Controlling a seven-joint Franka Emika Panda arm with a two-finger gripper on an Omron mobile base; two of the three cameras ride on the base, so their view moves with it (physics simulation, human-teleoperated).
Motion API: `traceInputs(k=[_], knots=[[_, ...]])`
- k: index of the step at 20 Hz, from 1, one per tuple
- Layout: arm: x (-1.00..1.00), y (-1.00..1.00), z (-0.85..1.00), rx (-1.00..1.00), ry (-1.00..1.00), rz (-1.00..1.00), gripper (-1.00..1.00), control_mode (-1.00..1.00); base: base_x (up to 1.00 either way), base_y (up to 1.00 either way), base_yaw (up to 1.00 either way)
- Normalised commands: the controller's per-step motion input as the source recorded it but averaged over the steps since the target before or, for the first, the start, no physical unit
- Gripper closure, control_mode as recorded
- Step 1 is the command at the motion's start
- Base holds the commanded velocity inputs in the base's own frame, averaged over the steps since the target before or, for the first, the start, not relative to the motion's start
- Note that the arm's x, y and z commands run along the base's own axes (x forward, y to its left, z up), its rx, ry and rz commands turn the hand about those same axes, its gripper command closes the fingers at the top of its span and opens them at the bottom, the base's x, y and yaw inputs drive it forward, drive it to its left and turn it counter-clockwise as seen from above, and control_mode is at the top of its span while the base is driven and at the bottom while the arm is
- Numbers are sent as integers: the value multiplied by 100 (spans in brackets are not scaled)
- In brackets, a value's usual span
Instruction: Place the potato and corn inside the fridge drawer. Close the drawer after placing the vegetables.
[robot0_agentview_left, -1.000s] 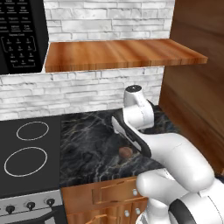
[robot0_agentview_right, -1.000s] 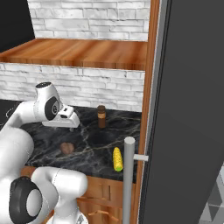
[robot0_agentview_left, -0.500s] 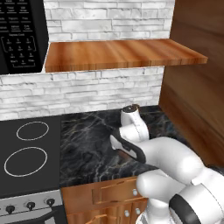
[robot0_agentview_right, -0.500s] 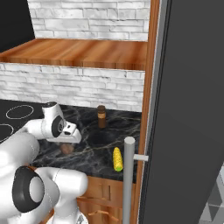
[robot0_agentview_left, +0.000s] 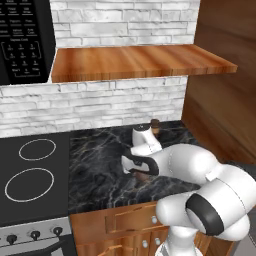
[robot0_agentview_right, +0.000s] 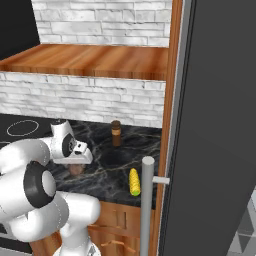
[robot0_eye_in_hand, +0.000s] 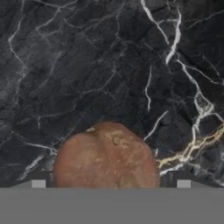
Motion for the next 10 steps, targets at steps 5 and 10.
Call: traceInputs(k=[5,10], knots=[[-4,-1,-36,0,0,8,-100,-100,0,0,0],[-15,-24,-38,0,0,6,-100,-100,0,0,0]])
